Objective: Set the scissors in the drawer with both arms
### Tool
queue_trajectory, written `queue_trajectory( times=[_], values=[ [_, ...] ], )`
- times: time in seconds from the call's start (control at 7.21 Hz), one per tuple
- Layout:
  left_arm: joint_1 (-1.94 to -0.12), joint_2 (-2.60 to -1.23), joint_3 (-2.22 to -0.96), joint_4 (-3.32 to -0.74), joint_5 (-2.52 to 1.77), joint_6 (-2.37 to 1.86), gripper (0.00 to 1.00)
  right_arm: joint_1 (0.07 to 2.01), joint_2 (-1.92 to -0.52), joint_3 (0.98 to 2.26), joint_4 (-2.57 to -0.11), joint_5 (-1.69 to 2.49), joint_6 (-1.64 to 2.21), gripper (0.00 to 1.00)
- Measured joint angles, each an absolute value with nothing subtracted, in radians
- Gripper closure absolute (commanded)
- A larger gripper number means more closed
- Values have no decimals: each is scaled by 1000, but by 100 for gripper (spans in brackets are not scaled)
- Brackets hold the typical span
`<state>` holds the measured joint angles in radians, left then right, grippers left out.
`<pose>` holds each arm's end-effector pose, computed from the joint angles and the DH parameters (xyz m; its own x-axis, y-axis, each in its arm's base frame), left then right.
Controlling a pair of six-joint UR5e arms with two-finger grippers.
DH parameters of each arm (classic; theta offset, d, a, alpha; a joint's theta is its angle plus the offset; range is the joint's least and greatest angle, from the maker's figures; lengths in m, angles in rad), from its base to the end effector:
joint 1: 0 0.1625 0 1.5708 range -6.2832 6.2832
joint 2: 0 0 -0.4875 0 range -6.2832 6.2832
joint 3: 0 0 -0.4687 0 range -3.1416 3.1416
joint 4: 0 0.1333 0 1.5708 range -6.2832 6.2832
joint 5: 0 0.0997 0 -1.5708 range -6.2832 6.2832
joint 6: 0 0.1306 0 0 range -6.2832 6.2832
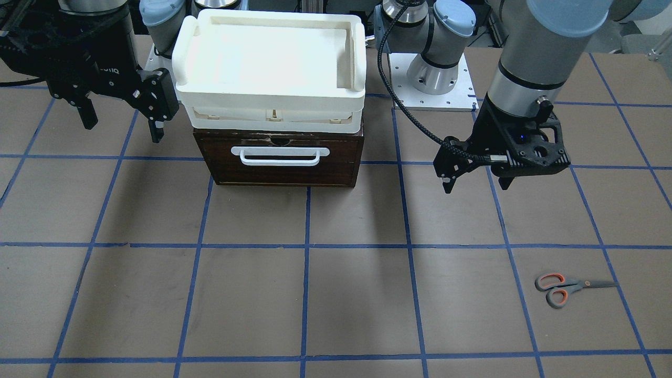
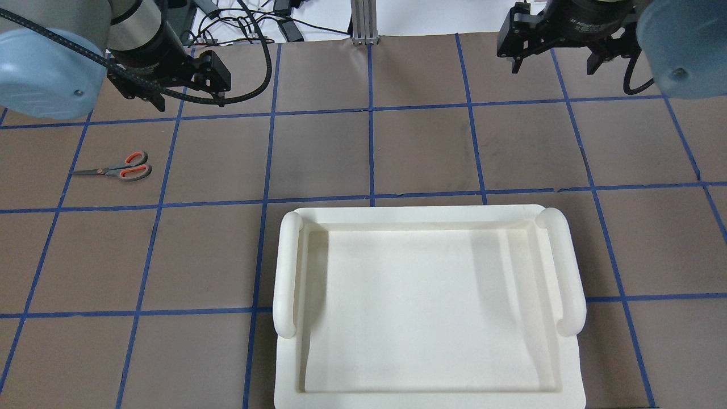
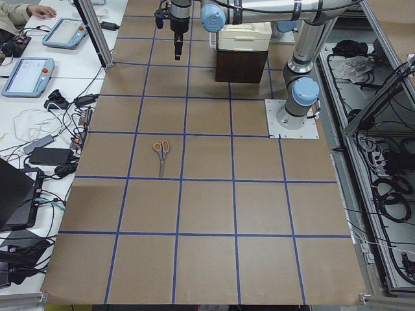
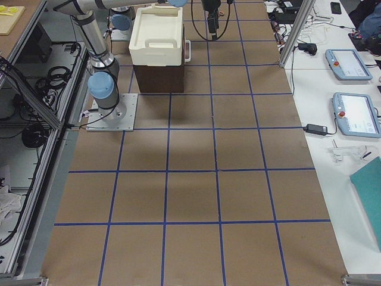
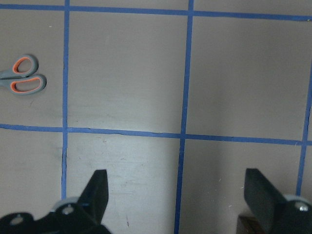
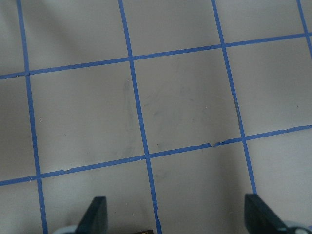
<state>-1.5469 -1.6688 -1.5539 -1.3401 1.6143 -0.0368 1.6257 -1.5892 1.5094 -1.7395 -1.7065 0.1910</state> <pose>-0.1125 -0.6358 0.4955 -0.9971 -0.0667 -0.0375 -0.0604 0.9868 -0.1505 0.1477 -0.5795 0.5864 -0.9832 0.1630 0.0821 0.1359 0.9542 -0.2664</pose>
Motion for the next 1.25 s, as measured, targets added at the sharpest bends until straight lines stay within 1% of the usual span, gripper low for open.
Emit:
queue_trajectory(
  times=[0.55, 1.11, 1.25],
  values=[
    [-1542, -1669, -1553, -1376, 1609, -42, 0, 1632, -1588, 1509, -1702, -1582, 188, 0],
    [-1537, -1667, -1552, -1394, 1611, -42, 0, 1646, -1589, 1513, -1436, -1524, 183, 0],
    [-1531, -1666, -1552, -1398, 1611, -41, 0, 1662, -1584, 1521, -1410, -1530, 189, 0]
  ],
)
